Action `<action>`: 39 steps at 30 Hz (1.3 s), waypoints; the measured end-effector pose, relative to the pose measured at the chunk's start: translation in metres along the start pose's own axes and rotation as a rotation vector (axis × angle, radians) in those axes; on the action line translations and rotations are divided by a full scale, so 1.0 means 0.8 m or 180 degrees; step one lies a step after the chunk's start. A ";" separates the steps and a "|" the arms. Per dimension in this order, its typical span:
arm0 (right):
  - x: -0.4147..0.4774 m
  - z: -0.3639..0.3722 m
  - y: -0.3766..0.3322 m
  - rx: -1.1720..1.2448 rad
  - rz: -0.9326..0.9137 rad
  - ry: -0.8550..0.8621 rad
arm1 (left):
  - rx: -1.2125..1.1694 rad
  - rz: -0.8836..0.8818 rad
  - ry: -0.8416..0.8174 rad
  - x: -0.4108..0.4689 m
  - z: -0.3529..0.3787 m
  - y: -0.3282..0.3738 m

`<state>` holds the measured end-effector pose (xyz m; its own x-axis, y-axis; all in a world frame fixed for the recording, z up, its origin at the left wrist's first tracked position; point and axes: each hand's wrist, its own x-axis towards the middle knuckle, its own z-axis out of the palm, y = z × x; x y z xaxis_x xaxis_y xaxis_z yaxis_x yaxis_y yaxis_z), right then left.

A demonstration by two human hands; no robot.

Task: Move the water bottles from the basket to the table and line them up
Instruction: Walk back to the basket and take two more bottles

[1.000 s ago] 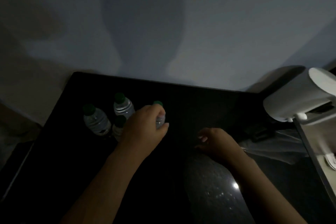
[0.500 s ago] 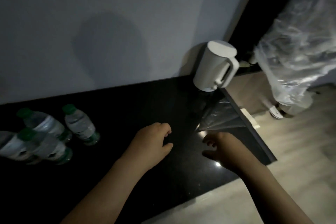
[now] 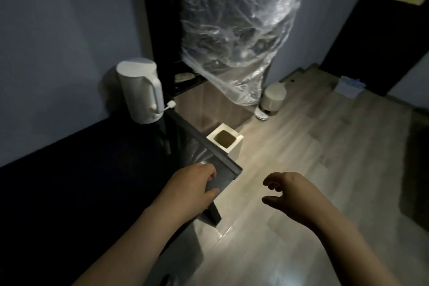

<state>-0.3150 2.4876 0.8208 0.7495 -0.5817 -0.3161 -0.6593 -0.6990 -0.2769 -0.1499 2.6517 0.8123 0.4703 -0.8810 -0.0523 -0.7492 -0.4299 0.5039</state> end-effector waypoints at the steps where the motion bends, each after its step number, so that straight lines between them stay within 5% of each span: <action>1: -0.004 -0.006 0.019 0.0074 0.0122 0.0055 | 0.0031 0.0086 -0.0059 0.015 0.006 0.013; 17: 0.080 -0.116 0.226 0.0531 0.1390 0.0465 | 0.0055 0.1208 -0.0790 0.315 0.088 0.153; 39: 0.298 -0.273 0.507 0.0695 0.1792 0.0772 | 0.0514 0.1830 -0.0996 0.703 0.168 0.352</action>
<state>-0.3908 1.9747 0.8313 0.2611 -0.9297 -0.2599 -0.9330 -0.1740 -0.3149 -0.1586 2.0086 0.8090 -0.1633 -0.9838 -0.0738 -0.9117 0.1219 0.3923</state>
